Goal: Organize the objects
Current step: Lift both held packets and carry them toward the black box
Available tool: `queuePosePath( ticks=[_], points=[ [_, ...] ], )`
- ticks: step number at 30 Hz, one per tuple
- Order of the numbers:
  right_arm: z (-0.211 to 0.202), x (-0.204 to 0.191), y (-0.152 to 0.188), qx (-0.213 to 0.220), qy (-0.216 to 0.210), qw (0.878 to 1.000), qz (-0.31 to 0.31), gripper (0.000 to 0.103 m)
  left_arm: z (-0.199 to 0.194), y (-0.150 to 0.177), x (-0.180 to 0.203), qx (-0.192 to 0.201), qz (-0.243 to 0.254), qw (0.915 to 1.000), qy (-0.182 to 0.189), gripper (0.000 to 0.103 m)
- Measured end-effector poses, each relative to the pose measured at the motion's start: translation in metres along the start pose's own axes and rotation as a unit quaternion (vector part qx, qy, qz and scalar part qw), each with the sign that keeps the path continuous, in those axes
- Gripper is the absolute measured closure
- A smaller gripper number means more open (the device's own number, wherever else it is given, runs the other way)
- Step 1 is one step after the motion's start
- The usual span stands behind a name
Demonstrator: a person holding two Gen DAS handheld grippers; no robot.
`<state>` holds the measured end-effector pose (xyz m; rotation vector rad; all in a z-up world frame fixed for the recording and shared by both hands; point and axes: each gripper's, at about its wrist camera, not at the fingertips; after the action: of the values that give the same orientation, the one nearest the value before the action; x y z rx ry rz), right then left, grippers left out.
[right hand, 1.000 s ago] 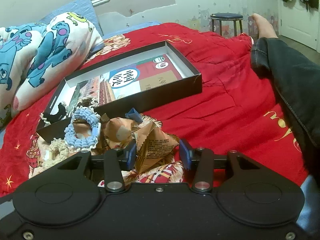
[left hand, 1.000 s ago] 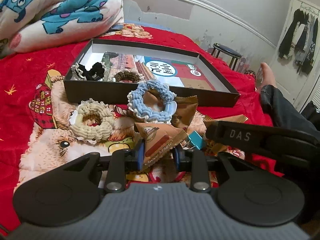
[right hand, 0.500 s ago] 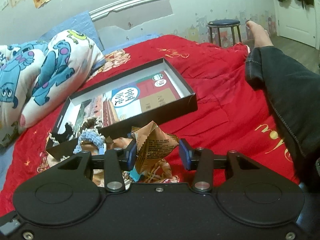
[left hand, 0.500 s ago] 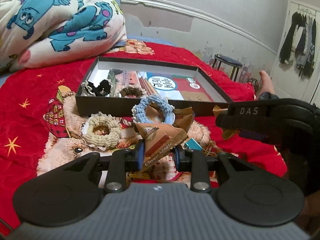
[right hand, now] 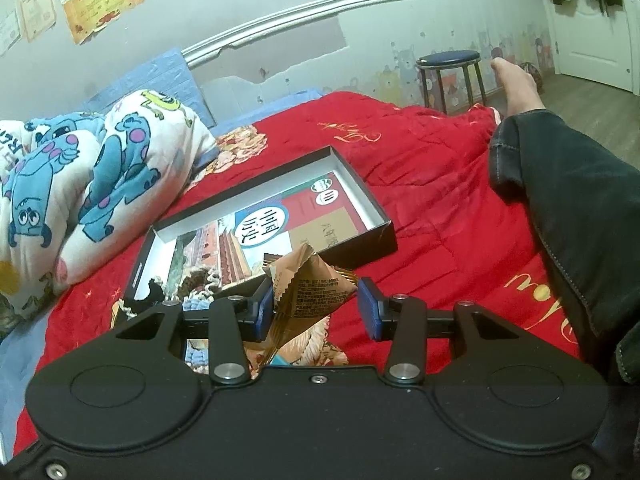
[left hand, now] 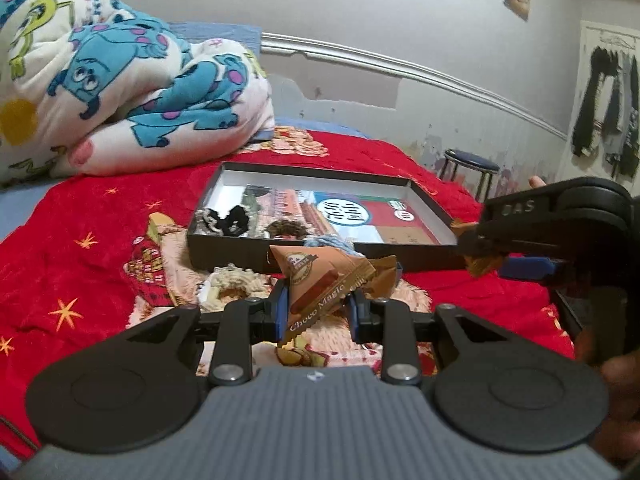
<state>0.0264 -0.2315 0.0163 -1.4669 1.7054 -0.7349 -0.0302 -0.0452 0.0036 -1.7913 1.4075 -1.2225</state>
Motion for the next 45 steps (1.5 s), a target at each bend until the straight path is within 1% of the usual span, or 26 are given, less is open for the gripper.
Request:
queuePosePath(
  ticks=[5,8,15,18,22,26,31,37,41,45],
  points=[
    [-0.001,0.003,-0.002,0.001,-0.004,1.0,0.012,0.061,-0.006,-0.002,-0.009,-0.001,-0.025,0.9997,0.003,0.07],
    [-0.003,0.002,-0.004,0.004,-0.007,1.0,0.011,0.061,-0.006,-0.002,-0.011,-0.009,-0.03,0.9995,0.009,0.07],
    [-0.007,0.003,-0.008,0.012,-0.014,1.0,0.015,0.061,-0.009,0.0,-0.002,-0.015,-0.006,0.9994,0.031,0.07],
    [-0.009,0.006,-0.01,0.017,-0.016,1.0,0.015,0.061,-0.008,0.0,0.001,-0.023,0.003,0.999,0.039,0.07],
    [-0.011,0.017,-0.016,0.024,-0.031,0.999,0.036,0.061,-0.002,0.001,0.003,-0.037,0.008,0.9984,0.042,0.07],
    [-0.013,0.022,-0.02,0.031,-0.032,0.998,0.037,0.061,0.0,0.0,0.004,-0.038,0.011,0.9983,0.044,0.07],
    [-0.009,0.027,-0.021,0.031,-0.032,0.998,0.044,0.061,0.003,-0.002,0.009,-0.036,0.032,0.9976,0.049,0.07],
    [-0.009,0.024,-0.023,0.035,-0.034,0.998,0.043,0.061,0.009,-0.011,0.008,-0.037,0.024,0.9971,0.061,0.069],
    [-0.008,0.022,-0.025,0.038,-0.038,0.997,0.046,0.061,0.014,-0.019,0.01,-0.031,0.036,0.9969,0.063,0.069],
    [-0.004,0.017,-0.028,0.043,-0.038,0.998,0.026,0.061,0.022,-0.028,0.012,-0.028,0.038,0.9965,0.068,0.069]
  ],
)
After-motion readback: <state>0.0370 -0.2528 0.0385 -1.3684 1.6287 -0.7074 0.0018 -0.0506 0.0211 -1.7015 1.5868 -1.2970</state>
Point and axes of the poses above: each gripper's, at about its wrist camera, not at the fingertips, and z roughly the way its jaws point, x to its right, y to its underside, and after that the axes turned 12 degrees about -z, right-handed
